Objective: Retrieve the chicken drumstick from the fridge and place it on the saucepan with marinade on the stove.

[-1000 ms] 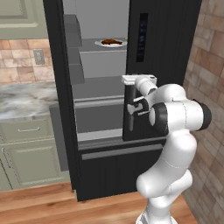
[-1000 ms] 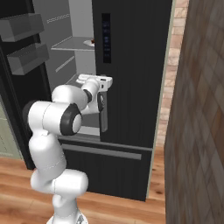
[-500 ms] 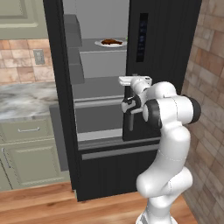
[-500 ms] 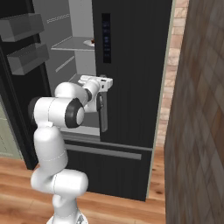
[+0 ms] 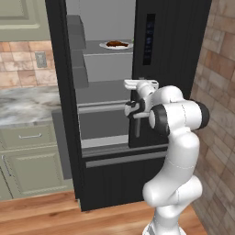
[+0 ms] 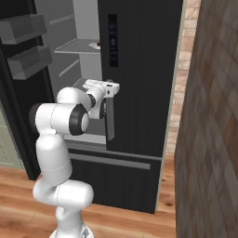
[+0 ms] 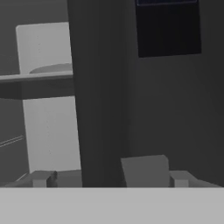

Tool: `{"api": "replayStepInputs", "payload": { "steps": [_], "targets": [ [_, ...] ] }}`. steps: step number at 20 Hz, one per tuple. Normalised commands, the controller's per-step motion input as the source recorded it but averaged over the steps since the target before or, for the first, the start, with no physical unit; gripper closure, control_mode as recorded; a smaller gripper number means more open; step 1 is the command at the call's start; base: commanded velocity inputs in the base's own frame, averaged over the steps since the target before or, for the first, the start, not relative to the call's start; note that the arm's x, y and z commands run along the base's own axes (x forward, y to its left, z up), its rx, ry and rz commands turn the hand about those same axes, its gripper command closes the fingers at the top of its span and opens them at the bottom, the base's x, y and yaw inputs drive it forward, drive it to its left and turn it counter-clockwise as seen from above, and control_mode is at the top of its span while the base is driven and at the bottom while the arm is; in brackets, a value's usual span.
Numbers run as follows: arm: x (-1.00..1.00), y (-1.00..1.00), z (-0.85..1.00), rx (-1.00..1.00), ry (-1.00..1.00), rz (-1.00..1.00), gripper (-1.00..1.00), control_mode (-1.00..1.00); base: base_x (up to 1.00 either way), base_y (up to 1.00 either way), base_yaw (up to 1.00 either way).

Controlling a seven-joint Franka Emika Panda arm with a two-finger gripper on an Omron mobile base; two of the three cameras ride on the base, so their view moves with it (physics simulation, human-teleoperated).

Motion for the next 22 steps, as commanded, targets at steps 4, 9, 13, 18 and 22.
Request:
{"api": "replayStepInputs", "payload": {
  "steps": [4,9,13,18,22],
  "targets": [
    [-0.02,-0.41,-0.12,0.00,-0.07,0.00,-1.00,-1.00,0.00,0.00,0.00],
    [-0.01,-0.33,0.00,0.00,0.00,0.00,-1.00,-1.00,0.00,0.00,0.00],
    [-0.05,-0.16,0.00,0.00,0.00,0.00,-1.00,-1.00,0.00,0.00,0.00],
    [0.00,0.00,0.00,0.00,0.00,0.00,-1.00,-1.00,0.00,0.00,0.00],
    [0.00,-0.01,0.00,0.00,0.00,0.00,-1.00,-1.00,0.00,0.00,0.00]
  ]
}}
